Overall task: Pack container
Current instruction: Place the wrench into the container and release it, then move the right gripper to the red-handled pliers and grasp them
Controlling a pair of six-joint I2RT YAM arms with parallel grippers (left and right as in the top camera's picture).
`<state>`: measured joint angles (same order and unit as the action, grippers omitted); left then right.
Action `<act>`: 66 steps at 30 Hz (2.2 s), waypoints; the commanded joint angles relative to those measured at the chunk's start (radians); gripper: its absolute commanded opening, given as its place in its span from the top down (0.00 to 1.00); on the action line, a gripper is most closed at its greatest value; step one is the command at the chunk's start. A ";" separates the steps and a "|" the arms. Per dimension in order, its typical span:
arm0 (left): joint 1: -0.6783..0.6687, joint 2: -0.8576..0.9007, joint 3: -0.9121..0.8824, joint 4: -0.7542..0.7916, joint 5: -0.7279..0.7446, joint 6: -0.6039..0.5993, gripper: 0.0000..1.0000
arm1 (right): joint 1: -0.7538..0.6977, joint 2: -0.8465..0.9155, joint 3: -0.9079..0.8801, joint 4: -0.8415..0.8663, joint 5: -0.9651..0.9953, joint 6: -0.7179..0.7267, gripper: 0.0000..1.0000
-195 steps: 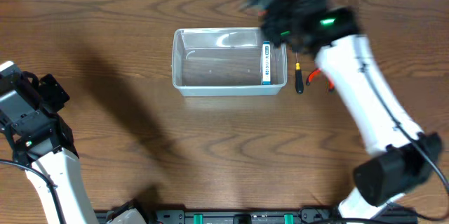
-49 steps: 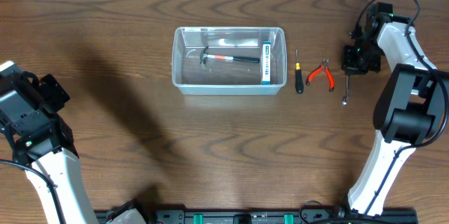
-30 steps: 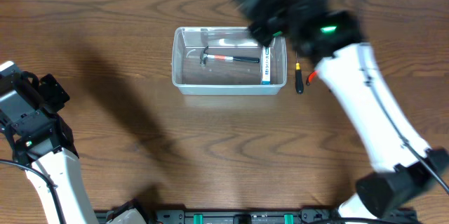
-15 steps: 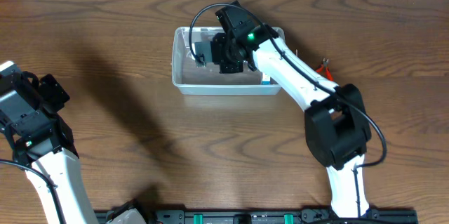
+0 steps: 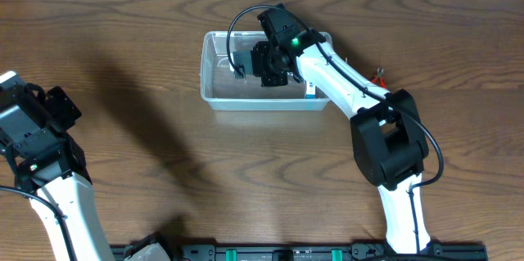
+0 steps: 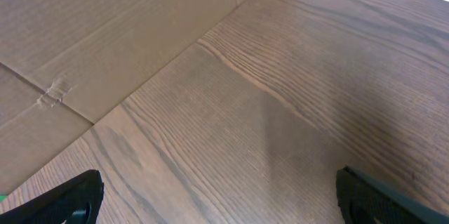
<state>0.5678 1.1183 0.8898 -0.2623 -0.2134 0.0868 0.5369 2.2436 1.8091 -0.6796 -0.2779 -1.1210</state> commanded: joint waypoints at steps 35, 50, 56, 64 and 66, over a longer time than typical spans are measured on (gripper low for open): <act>0.005 0.005 0.018 0.000 -0.008 0.013 0.02 | -0.787 -0.394 -0.025 -0.453 0.085 1.188 0.60; 0.005 0.005 0.018 0.000 -0.008 0.013 0.02 | -0.709 -0.218 -0.208 -0.433 0.112 1.062 0.64; 0.005 0.005 0.018 0.000 -0.008 0.013 0.02 | -0.682 -0.210 -0.221 -0.410 0.165 1.033 0.65; 0.005 0.005 0.018 0.000 -0.008 0.013 0.02 | -0.615 -0.196 -0.281 -0.348 0.166 0.988 0.57; 0.005 0.005 0.018 0.000 -0.008 0.013 0.02 | -0.606 -0.194 -0.294 -0.321 0.178 0.989 0.62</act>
<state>0.5678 1.1183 0.8898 -0.2623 -0.2134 0.0864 -0.0872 2.0315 1.5330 -1.0191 -0.1165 -0.1177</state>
